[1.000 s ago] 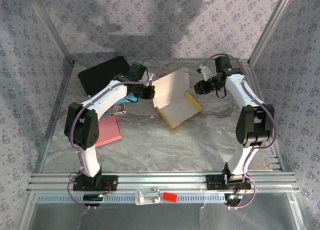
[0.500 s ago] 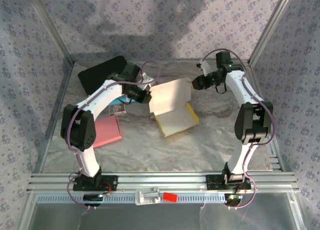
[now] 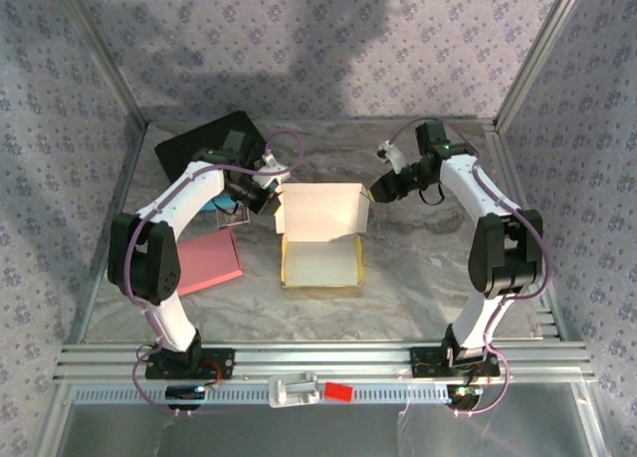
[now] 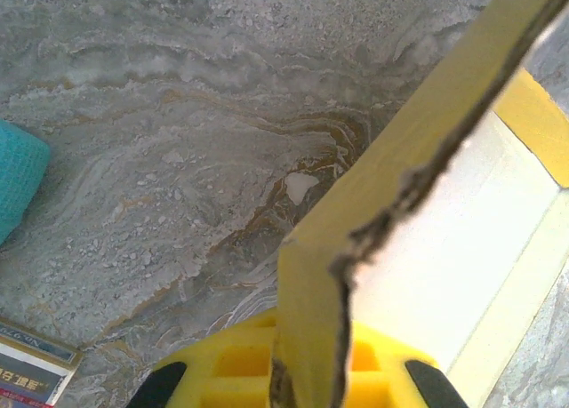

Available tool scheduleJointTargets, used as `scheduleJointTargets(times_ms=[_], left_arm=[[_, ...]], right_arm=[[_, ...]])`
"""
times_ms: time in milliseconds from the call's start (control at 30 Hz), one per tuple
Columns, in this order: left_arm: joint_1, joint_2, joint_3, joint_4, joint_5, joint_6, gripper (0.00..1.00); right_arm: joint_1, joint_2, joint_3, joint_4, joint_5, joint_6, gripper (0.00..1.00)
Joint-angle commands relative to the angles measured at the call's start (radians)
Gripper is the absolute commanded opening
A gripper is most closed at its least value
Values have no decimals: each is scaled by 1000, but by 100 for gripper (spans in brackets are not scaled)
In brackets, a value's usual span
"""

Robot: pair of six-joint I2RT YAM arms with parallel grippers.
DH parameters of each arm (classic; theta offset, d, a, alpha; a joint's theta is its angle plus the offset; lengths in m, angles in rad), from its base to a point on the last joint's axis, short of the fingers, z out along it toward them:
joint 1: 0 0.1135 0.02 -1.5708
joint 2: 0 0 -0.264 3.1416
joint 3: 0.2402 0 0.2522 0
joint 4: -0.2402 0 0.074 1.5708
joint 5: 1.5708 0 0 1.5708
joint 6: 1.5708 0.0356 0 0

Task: Fold the paper box

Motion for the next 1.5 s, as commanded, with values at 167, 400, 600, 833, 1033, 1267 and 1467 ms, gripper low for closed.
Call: scheduleJointTargets(times_ms=[167,400,600,833,1033,1267,1467], left_arm=[[-6,10,47,-19,9,9,0],[-6,9,45,-17,1,6,0],[-6,12,48,-12,1,-5,0],[-15,21,60,-8,-15,-26,0],[-23,26,68,11,-15,-58,0],[-35,23,89,35,-43,-172,0],[-65,32,121,74,-134,-378,0]], right_arm=[[-12,-154,-141,22,3,-14,43],[32,-128,-169,50,11,5,43],[78,-44,-77,7,31,-5,37],[103,-17,-55,2,47,13,15],[122,-8,-47,7,74,34,4],[124,5,-1,-7,140,86,0],[147,69,133,-37,271,233,0]])
